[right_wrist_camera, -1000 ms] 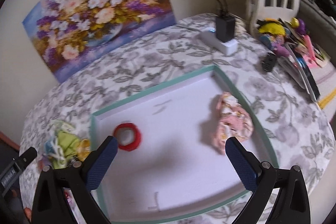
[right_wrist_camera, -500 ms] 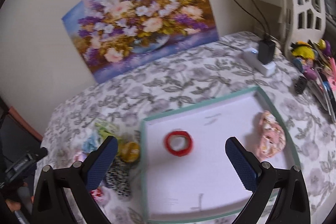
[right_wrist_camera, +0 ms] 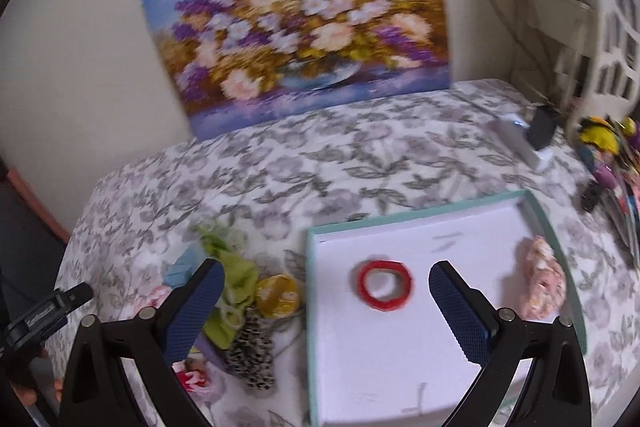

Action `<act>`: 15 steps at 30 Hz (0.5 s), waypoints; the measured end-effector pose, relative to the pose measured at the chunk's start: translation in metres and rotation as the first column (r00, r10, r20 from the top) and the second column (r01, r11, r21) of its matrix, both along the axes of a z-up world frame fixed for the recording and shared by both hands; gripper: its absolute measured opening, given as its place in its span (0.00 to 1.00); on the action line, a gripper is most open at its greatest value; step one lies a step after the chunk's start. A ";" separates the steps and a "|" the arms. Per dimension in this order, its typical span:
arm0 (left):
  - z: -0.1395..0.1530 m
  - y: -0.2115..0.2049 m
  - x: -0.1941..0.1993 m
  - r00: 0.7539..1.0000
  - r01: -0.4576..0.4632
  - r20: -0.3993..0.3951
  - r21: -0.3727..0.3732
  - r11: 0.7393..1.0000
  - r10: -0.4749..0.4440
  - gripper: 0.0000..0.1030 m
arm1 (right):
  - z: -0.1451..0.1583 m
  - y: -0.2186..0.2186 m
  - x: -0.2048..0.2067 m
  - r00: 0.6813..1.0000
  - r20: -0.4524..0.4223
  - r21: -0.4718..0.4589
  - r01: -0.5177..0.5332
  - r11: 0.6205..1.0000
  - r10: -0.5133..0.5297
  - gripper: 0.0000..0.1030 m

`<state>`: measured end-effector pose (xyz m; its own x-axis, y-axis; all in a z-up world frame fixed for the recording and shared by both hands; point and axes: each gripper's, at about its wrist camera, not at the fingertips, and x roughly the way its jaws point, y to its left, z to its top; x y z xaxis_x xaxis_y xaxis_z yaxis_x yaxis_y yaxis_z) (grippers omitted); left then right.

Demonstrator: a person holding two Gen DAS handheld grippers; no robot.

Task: Organize soft objects
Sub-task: 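Move both open tools back over the pile of soft items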

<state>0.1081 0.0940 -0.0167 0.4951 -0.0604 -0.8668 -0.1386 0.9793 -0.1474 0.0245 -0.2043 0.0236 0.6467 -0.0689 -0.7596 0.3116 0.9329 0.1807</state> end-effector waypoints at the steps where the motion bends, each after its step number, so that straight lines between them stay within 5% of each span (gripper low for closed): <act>1: -0.002 0.001 0.002 1.000 -0.002 -0.009 -0.013 1.000 0.002 0.97 | 0.000 0.005 0.005 1.000 -0.002 -0.003 -0.020 1.000 0.020 1.00; 9: -0.010 0.005 0.019 0.998 -0.021 -0.061 -0.088 0.996 0.015 0.97 | -0.005 0.035 0.034 0.996 0.011 -0.004 -0.092 0.996 0.092 1.00; 15: -0.027 0.010 0.029 0.984 -0.075 -0.172 -0.153 0.985 0.048 0.97 | -0.010 0.049 0.055 0.991 -0.008 -0.005 -0.133 0.991 0.133 1.00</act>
